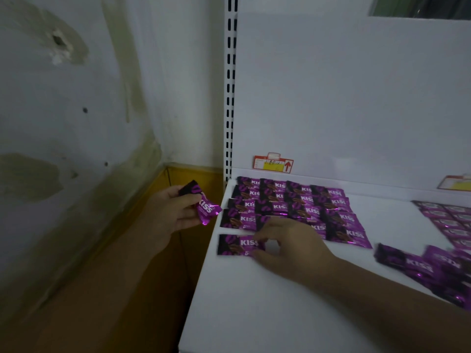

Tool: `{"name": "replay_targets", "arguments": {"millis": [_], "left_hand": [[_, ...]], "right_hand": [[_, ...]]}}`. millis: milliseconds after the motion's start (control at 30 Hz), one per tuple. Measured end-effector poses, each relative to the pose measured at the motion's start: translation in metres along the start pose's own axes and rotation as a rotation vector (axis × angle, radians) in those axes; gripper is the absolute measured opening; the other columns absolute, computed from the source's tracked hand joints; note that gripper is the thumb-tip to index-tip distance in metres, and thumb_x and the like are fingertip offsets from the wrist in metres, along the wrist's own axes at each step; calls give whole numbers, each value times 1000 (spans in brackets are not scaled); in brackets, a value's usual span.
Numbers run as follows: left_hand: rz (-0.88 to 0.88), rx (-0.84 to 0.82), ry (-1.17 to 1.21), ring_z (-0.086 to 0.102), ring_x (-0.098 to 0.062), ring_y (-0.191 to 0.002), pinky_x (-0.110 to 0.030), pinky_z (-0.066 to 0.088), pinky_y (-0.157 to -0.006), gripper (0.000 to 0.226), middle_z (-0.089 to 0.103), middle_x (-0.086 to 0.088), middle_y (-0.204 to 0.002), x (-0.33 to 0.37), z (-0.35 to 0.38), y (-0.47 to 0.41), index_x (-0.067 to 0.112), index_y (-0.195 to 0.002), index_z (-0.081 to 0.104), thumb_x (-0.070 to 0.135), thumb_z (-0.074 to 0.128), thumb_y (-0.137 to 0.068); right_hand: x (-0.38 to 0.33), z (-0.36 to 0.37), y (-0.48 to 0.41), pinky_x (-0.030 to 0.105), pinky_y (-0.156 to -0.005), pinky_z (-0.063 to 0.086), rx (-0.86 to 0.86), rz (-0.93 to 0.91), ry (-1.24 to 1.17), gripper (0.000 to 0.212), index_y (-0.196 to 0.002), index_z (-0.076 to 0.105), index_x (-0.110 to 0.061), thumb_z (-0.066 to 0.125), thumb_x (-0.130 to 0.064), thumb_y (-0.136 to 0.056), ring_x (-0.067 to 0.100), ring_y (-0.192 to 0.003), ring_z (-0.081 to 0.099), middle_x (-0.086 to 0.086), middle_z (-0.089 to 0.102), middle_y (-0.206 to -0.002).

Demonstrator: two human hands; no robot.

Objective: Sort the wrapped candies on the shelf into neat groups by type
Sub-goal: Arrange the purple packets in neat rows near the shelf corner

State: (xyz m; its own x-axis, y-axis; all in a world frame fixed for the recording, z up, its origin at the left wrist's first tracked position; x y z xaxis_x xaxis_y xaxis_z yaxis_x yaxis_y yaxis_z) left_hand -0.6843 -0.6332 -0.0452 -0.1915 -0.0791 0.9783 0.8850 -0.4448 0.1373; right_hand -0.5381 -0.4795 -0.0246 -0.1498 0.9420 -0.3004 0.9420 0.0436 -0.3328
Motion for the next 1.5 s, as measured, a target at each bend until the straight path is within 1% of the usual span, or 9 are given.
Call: {"name": "replay_targets", "arguments": {"millis": [133, 300, 433, 567, 667, 800, 967, 1200, 1500], "left_hand": [[-2, 65, -104, 69, -11, -66, -19, 52, -50, 17, 73, -4, -84, 0, -3, 6, 10, -99, 63, 14, 65, -82], [-69, -5, -98, 71, -19, -70, -22, 54, -51, 20, 73, -12, -81, -3, 12, 12, 1, -98, 62, 13, 65, -82], [-98, -111, -110, 71, -25, -73, -23, 54, -53, 9, 72, -14, -78, -5, 41, 18, 1, -81, 59, 8, 65, -82], [-89, -200, -120, 71, -26, -72, -23, 55, -54, 8, 72, -14, -77, -7, 69, 25, 1, -76, 59, 3, 64, -81], [-95, -205, -161, 71, -23, -70, -22, 54, -53, 9, 73, -13, -78, -10, 78, 26, 0, -86, 61, 8, 65, -82], [236, -123, -659, 66, -3, -64, -11, 47, -50, 6, 69, 5, -71, 10, 69, 25, 20, -88, 66, 22, 67, -83], [552, -283, -1138, 53, 0, -88, -12, 44, -72, 19, 58, 15, -91, -1, 78, 38, 24, -100, 71, 31, 66, -82], [633, -258, -1138, 52, -3, -91, -20, 49, -79, 23, 59, 8, -100, -6, 83, 40, 22, -102, 71, 31, 68, -81], [669, -281, -1139, 54, -2, -85, -21, 50, -77, 18, 60, 9, -95, -2, 87, 41, 21, -96, 72, 29, 69, -80]], "right_hand": [[-1, 3, -11, 21, -70, 50, 16, 26, 14, 26, -98, 72, -25, 61, -44, -84, 5, -79, 58, -8, 66, -91], [0, -24, -16, 15, -67, 40, 185, 62, -109, 22, -99, 68, -21, 62, -37, -86, -3, -72, 49, -13, 56, -86], [-18, -39, -24, 8, -81, 36, 198, -48, -79, 40, -109, 61, -19, 63, -46, -80, -1, -93, 47, -7, 58, -105], [-17, -41, -20, 21, -78, 49, 147, -63, -66, 33, -105, 67, -14, 73, -31, -77, 3, -84, 53, -2, 65, -98], [-10, -47, -10, 19, -73, 49, 166, -63, -68, 27, -97, 71, -14, 76, -29, -75, 8, -78, 61, -2, 70, -90], [24, -53, -1, 14, -66, 45, 162, 117, -84, 25, -100, 70, -22, 68, -37, -80, 3, -74, 58, -9, 66, -88], [46, -44, 22, 7, -68, 36, 119, 147, -6, 22, -97, 72, -22, 70, -34, -80, 1, -75, 54, -8, 69, -89], [21, -26, 20, 17, -76, 43, 79, -46, 52, 20, -92, 74, -17, 76, -27, -76, 11, -79, 64, -3, 72, -87], [24, -15, 15, 15, -79, 38, 17, -36, 65, 23, -98, 72, -19, 70, -34, -80, 12, -85, 63, -4, 71, -94]]}}
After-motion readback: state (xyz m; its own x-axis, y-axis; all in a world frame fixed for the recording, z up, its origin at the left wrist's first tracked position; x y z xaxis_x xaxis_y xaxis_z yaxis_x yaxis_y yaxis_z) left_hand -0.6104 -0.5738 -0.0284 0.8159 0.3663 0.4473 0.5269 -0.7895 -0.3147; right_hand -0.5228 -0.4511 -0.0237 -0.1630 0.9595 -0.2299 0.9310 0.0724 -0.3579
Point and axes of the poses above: each hand's wrist, its own y-axis away from the middle knuckle, its own z-axis out of the palm, x = y × z, the point moved 8 cm from there along -y, towards the middle knuckle
